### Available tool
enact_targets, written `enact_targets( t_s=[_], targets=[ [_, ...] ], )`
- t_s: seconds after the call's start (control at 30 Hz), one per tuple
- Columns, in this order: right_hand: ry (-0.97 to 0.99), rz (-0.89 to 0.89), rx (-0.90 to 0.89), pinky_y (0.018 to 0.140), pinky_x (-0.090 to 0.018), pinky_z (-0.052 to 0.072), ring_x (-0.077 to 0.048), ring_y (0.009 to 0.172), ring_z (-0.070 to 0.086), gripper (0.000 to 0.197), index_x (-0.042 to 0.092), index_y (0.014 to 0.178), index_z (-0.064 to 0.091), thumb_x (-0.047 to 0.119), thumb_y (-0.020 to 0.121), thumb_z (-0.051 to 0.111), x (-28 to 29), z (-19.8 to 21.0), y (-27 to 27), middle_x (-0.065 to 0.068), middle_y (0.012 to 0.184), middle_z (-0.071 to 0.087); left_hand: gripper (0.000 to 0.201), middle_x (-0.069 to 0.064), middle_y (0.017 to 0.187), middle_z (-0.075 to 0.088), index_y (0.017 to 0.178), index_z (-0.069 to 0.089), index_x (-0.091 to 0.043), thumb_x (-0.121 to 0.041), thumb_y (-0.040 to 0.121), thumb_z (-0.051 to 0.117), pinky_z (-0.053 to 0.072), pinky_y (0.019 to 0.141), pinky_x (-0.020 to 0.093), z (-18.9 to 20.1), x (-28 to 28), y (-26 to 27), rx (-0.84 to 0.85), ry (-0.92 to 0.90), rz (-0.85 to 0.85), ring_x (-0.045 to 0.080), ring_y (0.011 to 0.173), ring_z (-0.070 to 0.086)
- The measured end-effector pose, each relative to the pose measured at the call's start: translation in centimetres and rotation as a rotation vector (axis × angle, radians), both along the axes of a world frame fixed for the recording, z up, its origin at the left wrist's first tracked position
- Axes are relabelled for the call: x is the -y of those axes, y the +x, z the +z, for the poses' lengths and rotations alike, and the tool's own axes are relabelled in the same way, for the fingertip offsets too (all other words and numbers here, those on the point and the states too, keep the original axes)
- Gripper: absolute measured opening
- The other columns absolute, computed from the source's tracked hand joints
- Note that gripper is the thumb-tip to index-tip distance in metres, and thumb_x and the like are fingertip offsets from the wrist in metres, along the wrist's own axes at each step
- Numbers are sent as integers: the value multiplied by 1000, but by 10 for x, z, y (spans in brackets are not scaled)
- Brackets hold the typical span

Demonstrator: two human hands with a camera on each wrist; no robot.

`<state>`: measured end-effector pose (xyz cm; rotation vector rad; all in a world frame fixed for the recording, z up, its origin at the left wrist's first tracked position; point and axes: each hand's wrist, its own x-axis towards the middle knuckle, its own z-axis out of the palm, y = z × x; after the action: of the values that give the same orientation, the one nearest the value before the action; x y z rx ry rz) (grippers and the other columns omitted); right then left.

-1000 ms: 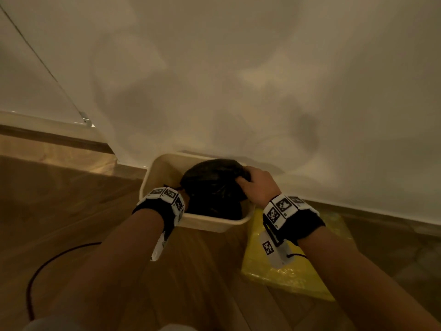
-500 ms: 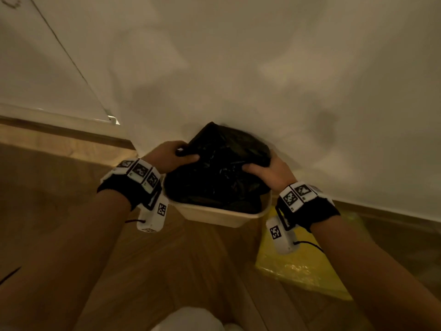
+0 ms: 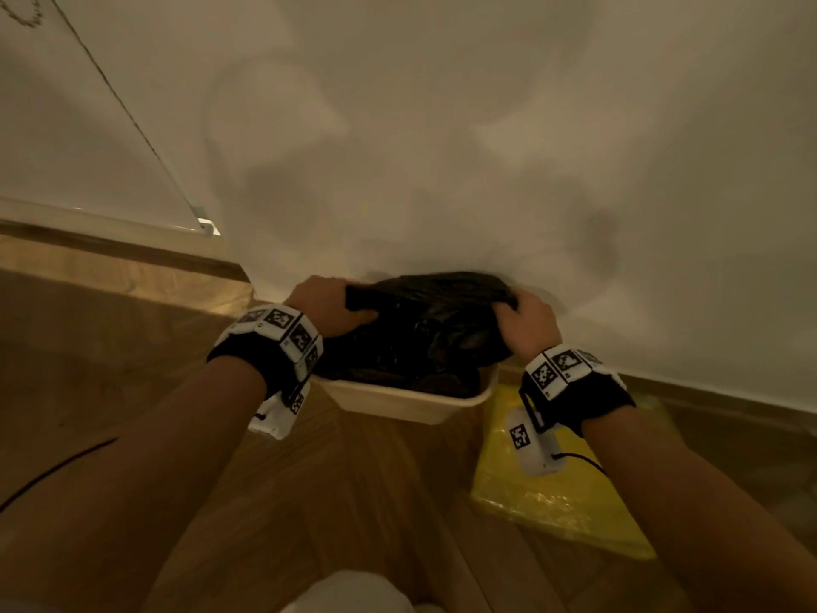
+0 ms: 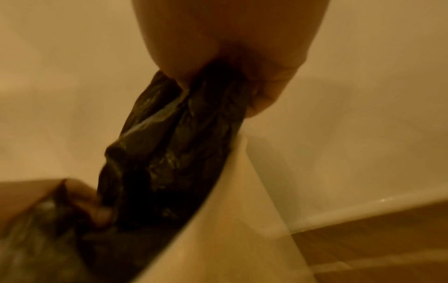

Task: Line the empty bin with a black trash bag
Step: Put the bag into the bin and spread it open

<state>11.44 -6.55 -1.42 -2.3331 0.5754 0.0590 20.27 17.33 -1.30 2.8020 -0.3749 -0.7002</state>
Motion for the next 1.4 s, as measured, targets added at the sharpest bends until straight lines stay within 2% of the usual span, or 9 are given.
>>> enact_targets(
  t_s=[0.1, 0.27, 0.43, 0.53, 0.7, 0.97, 1.03, 1.17, 1.4],
  targets=[
    [342, -151, 86, 56, -27, 34, -19, 67, 47, 34, 13, 61, 47, 9, 94, 38, -1, 8, 1, -3, 66, 49, 57, 7, 116, 65, 113, 64, -16, -52, 68, 67, 54, 89, 35, -17, 13, -2, -116, 94, -25, 25, 100, 62],
    [368, -80, 76, 68, -25, 40, -13, 78, 51, 8, 12, 87, 52, 13, 93, 46, -7, 15, 2, -2, 90, 54, 42, 14, 118, 65, 112, 64, -7, -40, 88, 53, 43, 97, 36, -24, 26, -18, -48, 80, -79, 30, 111, 59],
    [-250, 311, 362, 104, -33, 29, -26, 121, 39, 72, 5, 129, 41, 33, 67, 66, -26, 15, 3, -14, 130, 45, 40, 23, 112, 64, 91, 58, -1, -37, 95, 41, 43, 74, 32, 4, 19, -1, -44, -17, 49, 30, 86, 58],
    [-415, 502, 482, 101, -39, 28, -25, 121, 38, 69, 17, 126, 49, 48, 64, 59, -49, 20, 5, -7, 130, 51, 42, 27, 110, 62, 88, 55, 1, -36, 96, 36, 37, 68, 30, 23, 18, 0, -99, -91, 162, 26, 80, 51],
    [-425, 743, 40, 93, -38, 34, -22, 106, 50, 66, 21, 110, 56, 73, 69, 52, -95, 25, 11, 0, 111, 60, 33, 21, 115, 60, 96, 57, -3, -29, 97, 37, 43, 78, 35, 23, 12, -7, -447, -534, 524, 29, 86, 57],
    [-146, 481, -41, 95, -35, 48, -31, 110, 60, 29, 17, 120, 60, 17, 94, 47, -94, 17, 18, -13, 119, 66, 13, 8, 69, 39, 70, 42, -14, -8, 76, 32, 33, 50, 25, 21, -14, -11, -813, -841, 594, 18, 53, 39],
    [-84, 361, 15, 96, -28, 45, -28, 112, 60, 28, 14, 116, 64, 13, 94, 47, -81, 20, 22, -12, 118, 67, 28, 8, 90, 53, 100, 55, -8, 3, 86, 34, 48, 63, 23, 17, -14, -12, -717, -647, 344, 19, 75, 58],
    [10, 306, 94, 92, -16, 38, -24, 113, 60, 26, 10, 112, 67, 10, 95, 47, -71, 25, 24, -11, 117, 68, 63, -1, 132, 51, 138, 41, -18, -39, 83, 63, 38, 108, 31, 4, -5, -17, -363, -183, -190, 19, 124, 47],
    [66, 303, 122, 76, -5, 31, -20, 109, 60, 24, 8, 107, 66, 19, 96, 48, -67, 22, 23, -7, 113, 68, 22, 14, 109, 64, 105, 61, -4, -13, 87, 52, 50, 82, 39, -5, 10, -19, 63, 183, -264, 32, 104, 62]
  ],
)
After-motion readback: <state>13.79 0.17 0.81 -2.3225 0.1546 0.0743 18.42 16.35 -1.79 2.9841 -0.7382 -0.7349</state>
